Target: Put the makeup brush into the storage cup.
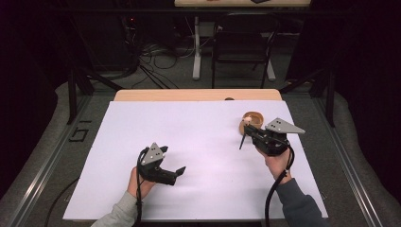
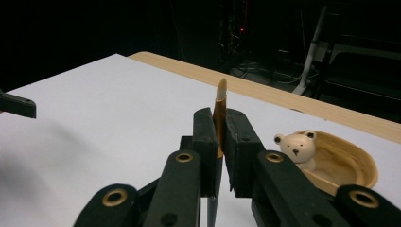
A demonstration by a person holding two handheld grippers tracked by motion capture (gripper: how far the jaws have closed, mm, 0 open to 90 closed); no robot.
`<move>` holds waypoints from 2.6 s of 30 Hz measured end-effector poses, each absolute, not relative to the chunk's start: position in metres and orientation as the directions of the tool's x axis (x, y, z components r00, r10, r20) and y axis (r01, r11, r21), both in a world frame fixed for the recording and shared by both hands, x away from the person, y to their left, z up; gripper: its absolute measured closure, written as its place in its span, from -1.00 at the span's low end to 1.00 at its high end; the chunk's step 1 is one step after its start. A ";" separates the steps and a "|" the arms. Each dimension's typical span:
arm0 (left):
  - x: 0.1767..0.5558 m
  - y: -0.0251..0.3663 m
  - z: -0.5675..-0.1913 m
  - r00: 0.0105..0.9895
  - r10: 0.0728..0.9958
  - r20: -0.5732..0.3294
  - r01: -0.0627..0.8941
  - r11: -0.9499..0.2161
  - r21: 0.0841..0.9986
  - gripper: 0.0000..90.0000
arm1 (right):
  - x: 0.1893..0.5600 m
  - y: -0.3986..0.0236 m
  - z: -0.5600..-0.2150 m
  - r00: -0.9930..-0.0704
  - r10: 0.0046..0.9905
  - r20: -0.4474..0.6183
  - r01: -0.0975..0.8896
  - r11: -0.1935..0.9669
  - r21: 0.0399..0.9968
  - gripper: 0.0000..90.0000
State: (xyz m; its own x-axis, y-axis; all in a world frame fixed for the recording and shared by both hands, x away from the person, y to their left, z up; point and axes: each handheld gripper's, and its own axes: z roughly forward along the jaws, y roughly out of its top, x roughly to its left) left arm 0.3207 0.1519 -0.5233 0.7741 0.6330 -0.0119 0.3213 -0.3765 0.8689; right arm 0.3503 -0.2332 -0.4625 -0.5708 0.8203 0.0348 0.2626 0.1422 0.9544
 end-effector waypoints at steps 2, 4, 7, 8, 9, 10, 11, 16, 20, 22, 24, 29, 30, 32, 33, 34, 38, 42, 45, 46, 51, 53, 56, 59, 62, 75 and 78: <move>0.321 0.153 -0.523 0.771 0.637 -0.012 0.326 -0.378 0.867 -1.00 | 0.351 -0.236 -0.463 -0.563 0.826 0.035 0.263 0.139 0.955 0.87; 0.320 0.155 -0.524 0.770 0.638 -0.013 0.329 -0.379 0.865 -1.00 | 0.352 -0.238 -0.462 -0.556 0.830 0.039 0.268 0.135 0.954 0.87; 0.320 0.157 -0.524 0.768 0.640 -0.016 0.331 -0.376 0.866 -1.00 | 0.353 -0.242 -0.461 -0.555 0.831 0.030 0.268 0.144 0.953 0.88; 0.320 0.158 -0.523 0.763 0.646 -0.015 0.332 -0.371 0.867 -1.00 | 0.353 -0.242 -0.460 -0.553 0.833 0.028 0.267 0.145 0.953 0.88; 0.319 0.159 -0.523 0.762 0.647 -0.016 0.331 -0.369 0.868 -1.00 | 0.353 -0.243 -0.460 -0.550 0.835 0.025 0.263 0.145 0.954 0.87; 0.319 0.160 -0.523 0.760 0.650 -0.013 0.331 -0.370 0.868 -1.00 | 0.353 -0.244 -0.460 -0.550 0.835 0.027 0.264 0.143 0.954 0.87; 0.319 0.160 -0.523 0.758 0.652 -0.019 0.334 -0.363 0.870 -1.00 | 0.353 -0.245 -0.460 -0.547 0.837 0.024 0.262 0.144 0.954 0.87; 0.319 0.165 -0.523 0.750 0.661 -0.018 0.336 -0.358 0.871 -1.00 | 0.356 -0.249 -0.460 -0.532 0.847 0.022 0.273 0.147 0.951 0.87; 0.320 0.166 -0.524 0.747 0.664 -0.022 0.345 -0.360 0.867 -1.00 | 0.358 -0.253 -0.460 -0.515 0.857 0.021 0.269 0.139 0.953 0.87; 0.321 0.166 -0.524 0.749 0.663 -0.020 0.345 -0.363 0.865 -1.00 | 0.360 -0.255 -0.459 -0.507 0.862 0.017 0.266 0.138 0.954 0.87; 0.321 0.166 -0.524 0.748 0.663 -0.020 0.344 -0.362 0.866 -1.00 | 0.360 -0.256 -0.458 -0.502 0.865 0.016 0.276 0.143 0.951 0.87; 0.321 0.166 -0.524 0.747 0.664 -0.017 0.343 -0.364 0.866 -1.00 | 0.363 -0.259 -0.456 -0.488 0.873 0.002 0.267 0.147 0.952 0.88; 0.322 0.167 -0.524 0.747 0.665 -0.018 0.344 -0.363 0.866 -1.00 | 0.363 -0.259 -0.456 -0.486 0.874 -0.003 0.265 0.150 0.953 0.87; 0.322 0.166 -0.524 0.744 0.668 -0.018 0.349 -0.365 0.863 -1.00 | 0.365 -0.260 -0.456 -0.478 0.878 -0.002 0.267 0.147 0.952 0.87; 0.322 0.166 -0.524 0.744 0.668 -0.019 0.349 -0.364 0.863 -1.00 | 0.365 -0.261 -0.455 -0.477 0.879 -0.004 0.269 0.151 0.951 0.87; 0.322 0.167 -0.525 0.746 0.665 -0.021 0.348 -0.364 0.864 -1.00 | 0.366 -0.261 -0.455 -0.472 0.881 0.000 0.267 0.143 0.953 0.87; 0.322 0.166 -0.525 0.744 0.667 -0.023 0.350 -0.361 0.865 -1.00 | 0.369 -0.263 -0.453 -0.462 0.887 0.002 0.268 0.138 0.954 0.87; 0.322 0.166 -0.525 0.746 0.666 -0.017 0.347 -0.367 0.863 -1.00 | 0.372 -0.265 -0.452 -0.449 0.893 -0.008 0.262 0.141 0.955 0.87; 0.323 0.165 -0.526 0.747 0.665 -0.019 0.350 -0.368 0.861 -1.00 | 0.373 -0.267 -0.450 -0.441 0.897 -0.009 0.257 0.136 0.957 0.87; 0.323 0.165 -0.526 0.748 0.664 -0.018 0.349 -0.370 0.861 -1.00 | 0.374 -0.267 -0.450 -0.441 0.897 -0.009 0.261 0.138 0.956 0.87; 0.323 0.164 -0.527 0.750 0.662 -0.013 0.347 -0.376 0.859 -1.00 | 0.377 -0.268 -0.449 -0.429 0.903 -0.012 0.256 0.134 0.957 0.87; 0.323 0.164 -0.527 0.748 0.663 -0.016 0.349 -0.373 0.860 -1.00 | 0.379 -0.269 -0.448 -0.426 0.905 -0.012 0.250 0.130 0.960 0.87; 0.323 0.163 -0.527 0.748 0.663 -0.015 0.349 -0.374 0.859 -1.00 | 0.380 -0.269 -0.446 -0.424 0.906 -0.014 0.246 0.130 0.960 0.87; 0.323 0.163 -0.527 0.750 0.661 -0.013 0.347 -0.377 0.859 -1.00 | 0.382 -0.269 -0.444 -0.420 0.908 -0.015 0.244 0.129 0.961 0.87; 0.323 0.163 -0.527 0.748 0.664 -0.014 0.349 -0.374 0.859 -1.00 | 0.383 -0.269 -0.442 -0.418 0.908 -0.017 0.235 0.126 0.964 0.87; 0.323 0.163 -0.527 0.746 0.665 -0.009 0.347 -0.378 0.858 -1.00 | 0.386 -0.271 -0.430 -0.397 0.918 -0.023 0.195 0.108 0.975 0.87; 0.323 0.163 -0.527 0.745 0.667 -0.010 0.348 -0.376 0.859 -1.00 | 0.387 -0.272 -0.427 -0.394 0.919 -0.020 0.185 0.100 0.978 0.87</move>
State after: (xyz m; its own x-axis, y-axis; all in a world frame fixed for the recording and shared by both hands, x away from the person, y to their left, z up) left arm 0.3226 0.1630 -0.5275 0.7450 0.6670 -0.0097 0.3482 -0.3764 0.8585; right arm 0.3868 -0.2722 -0.4273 -0.3936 0.9191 -0.0195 0.1851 0.1001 0.9776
